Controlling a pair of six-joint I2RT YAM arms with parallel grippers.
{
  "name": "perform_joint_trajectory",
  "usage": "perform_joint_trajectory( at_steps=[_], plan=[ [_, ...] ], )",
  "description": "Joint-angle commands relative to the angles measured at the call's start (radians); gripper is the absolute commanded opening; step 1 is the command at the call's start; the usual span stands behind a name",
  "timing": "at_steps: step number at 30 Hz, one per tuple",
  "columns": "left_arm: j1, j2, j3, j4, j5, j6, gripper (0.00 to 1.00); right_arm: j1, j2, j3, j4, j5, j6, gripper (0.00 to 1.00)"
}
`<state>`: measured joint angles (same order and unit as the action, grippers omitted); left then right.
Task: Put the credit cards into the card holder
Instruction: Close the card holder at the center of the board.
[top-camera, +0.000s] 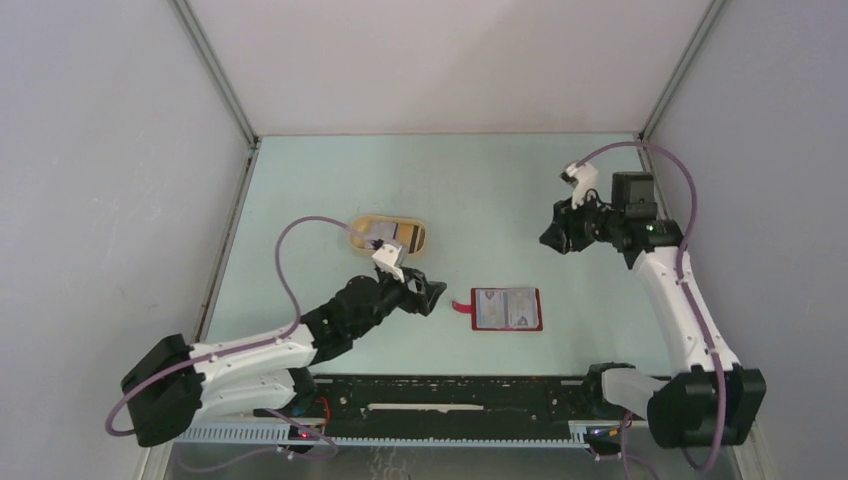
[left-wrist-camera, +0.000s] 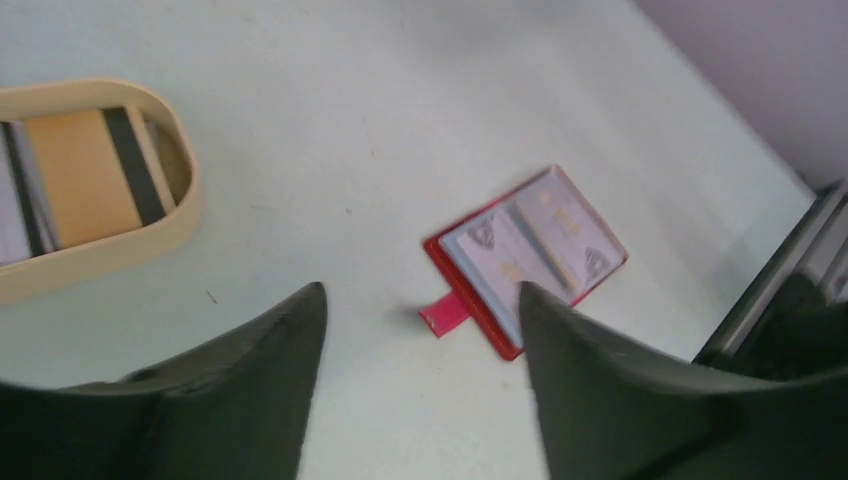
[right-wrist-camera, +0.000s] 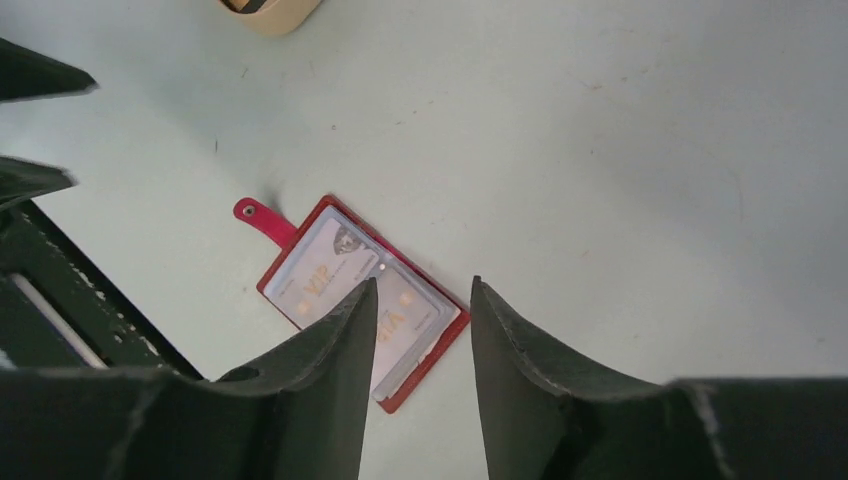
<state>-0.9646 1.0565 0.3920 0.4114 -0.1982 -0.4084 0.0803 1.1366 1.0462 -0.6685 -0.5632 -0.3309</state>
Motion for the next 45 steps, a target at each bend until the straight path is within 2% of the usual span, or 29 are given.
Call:
perform_joint_trajectory(
  at_steps=[1, 3, 5, 7, 14, 16, 22, 29, 35, 36, 40, 45],
  plan=[
    [0.007, -0.119, -0.068, 0.085, -0.159, 0.018, 0.96, -0.16, 0.174, 0.029, -0.148, -0.25, -0.022, 0.48],
    [0.036, -0.128, -0.098, 0.101, -0.149, -0.046, 1.0, -0.208, 0.251, 0.037, -0.217, -0.303, -0.063, 0.48],
    [0.085, -0.105, -0.126, 0.163, 0.001, -0.113, 1.0, -0.233, 0.311, 0.021, -0.24, -0.28, -0.077, 0.48],
    [0.108, -0.052, -0.137, 0.201, 0.092, -0.16, 0.99, -0.255, 0.381, 0.019, -0.267, -0.28, -0.083, 0.46],
    [0.11, 0.299, -0.016, 0.242, 0.349, -0.292, 0.74, -0.234, 0.53, 0.005, -0.282, -0.206, -0.066, 0.46],
    [0.106, 0.383, 0.016, 0.264, 0.388, -0.324, 0.7, -0.219, 0.556, 0.01, -0.28, -0.185, -0.061, 0.46],
    [0.089, 0.51, 0.09, 0.247, 0.399, -0.374, 0.67, -0.18, 0.584, 0.015, -0.275, -0.17, -0.057, 0.46],
    [0.086, 0.568, 0.177, 0.113, 0.337, -0.371, 0.49, -0.163, 0.589, 0.015, -0.272, -0.172, -0.056, 0.46],
    [0.086, 0.54, 0.202, 0.03, 0.309, -0.345, 0.06, -0.162, 0.588, 0.015, -0.273, -0.177, -0.058, 0.46],
    [0.086, 0.522, 0.204, 0.005, 0.295, -0.334, 0.01, -0.16, 0.588, 0.015, -0.273, -0.181, -0.059, 0.46],
    [0.094, 0.418, 0.217, -0.135, 0.207, -0.276, 0.0, -0.154, 0.579, 0.016, -0.278, -0.197, -0.064, 0.46],
    [0.124, 0.282, 0.238, -0.279, 0.166, -0.205, 0.0, -0.146, 0.567, 0.021, -0.281, -0.245, -0.069, 0.47]
  ],
)
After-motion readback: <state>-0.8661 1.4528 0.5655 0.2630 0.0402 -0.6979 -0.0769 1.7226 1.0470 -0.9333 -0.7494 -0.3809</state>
